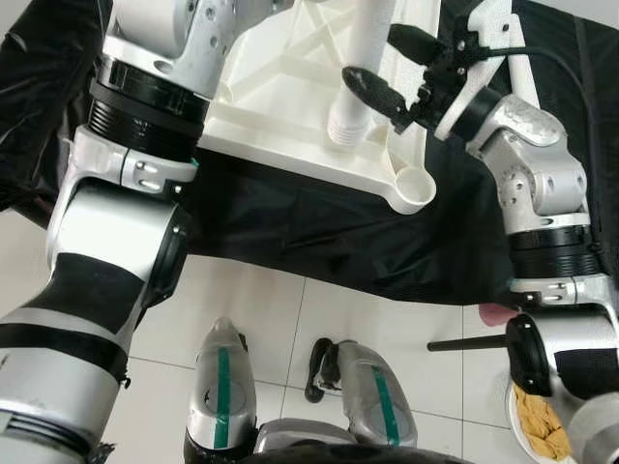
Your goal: Building children table
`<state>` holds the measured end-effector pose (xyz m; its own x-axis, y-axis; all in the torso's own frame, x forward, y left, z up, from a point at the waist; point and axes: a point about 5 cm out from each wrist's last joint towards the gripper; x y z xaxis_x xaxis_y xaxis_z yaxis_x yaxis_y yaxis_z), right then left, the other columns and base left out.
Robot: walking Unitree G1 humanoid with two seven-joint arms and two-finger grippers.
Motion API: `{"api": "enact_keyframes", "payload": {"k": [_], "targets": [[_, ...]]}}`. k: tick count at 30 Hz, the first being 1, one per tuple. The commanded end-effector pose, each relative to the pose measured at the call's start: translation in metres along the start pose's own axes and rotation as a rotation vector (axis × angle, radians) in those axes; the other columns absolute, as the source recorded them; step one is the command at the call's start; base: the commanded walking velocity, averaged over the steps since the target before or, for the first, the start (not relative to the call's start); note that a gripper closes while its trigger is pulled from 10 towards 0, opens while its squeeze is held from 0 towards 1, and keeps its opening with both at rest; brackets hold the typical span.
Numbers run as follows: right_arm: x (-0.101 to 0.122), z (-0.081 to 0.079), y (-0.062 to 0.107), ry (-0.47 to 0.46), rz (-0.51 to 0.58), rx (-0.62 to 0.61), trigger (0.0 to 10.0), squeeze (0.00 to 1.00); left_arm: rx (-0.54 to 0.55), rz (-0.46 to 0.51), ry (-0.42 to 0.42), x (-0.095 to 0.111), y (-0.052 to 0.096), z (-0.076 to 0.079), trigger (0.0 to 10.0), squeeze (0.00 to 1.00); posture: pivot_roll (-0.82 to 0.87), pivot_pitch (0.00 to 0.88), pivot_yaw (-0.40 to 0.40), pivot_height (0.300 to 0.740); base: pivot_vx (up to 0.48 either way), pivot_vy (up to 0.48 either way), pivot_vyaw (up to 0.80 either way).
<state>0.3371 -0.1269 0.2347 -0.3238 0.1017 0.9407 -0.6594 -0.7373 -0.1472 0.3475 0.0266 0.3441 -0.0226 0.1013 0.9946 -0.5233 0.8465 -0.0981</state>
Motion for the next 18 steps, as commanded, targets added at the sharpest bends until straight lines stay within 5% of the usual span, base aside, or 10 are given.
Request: {"api": "enact_keyframes", "payload": {"k": [1, 9, 18], "targets": [[0.002, 0.000, -0.001, 0.010, -0.003, -0.026, 10.0, 0.00, 0.128, 0.057, -0.024, 0.014, -0.003, -0.002, 10.0, 0.00, 0.10, 0.049, -0.076, 0.740, 0.000, 0.000, 0.00], [-0.001, -0.008, -0.008, -0.017, 0.002, -0.059, 10.0, 0.00, 0.186, 0.064, -0.037, 0.018, -0.005, -0.003, 10.0, 0.00, 0.11, 0.047, -0.077, 0.740, 0.000, 0.000, 0.00], [-0.016, -0.019, -0.023, -0.048, -0.027, -0.232, 10.0, 0.00, 0.294, 0.062, -0.159, 0.022, -0.011, 0.005, 10.0, 0.00, 0.11, 0.036, -0.067, 0.740, 0.000, 0.000, 0.00]]}}
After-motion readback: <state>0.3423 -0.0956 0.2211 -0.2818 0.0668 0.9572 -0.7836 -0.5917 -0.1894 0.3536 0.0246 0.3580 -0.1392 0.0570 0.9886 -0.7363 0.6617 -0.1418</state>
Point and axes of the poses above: a point about 5 cm out from each wrist's last joint towards the gripper, its own y axis pointing back from the gripper into the wrist, its own x axis along the axis of the wrist's last joint, z = x × y, and after that the axes turned 8 degrees about y, right-handed
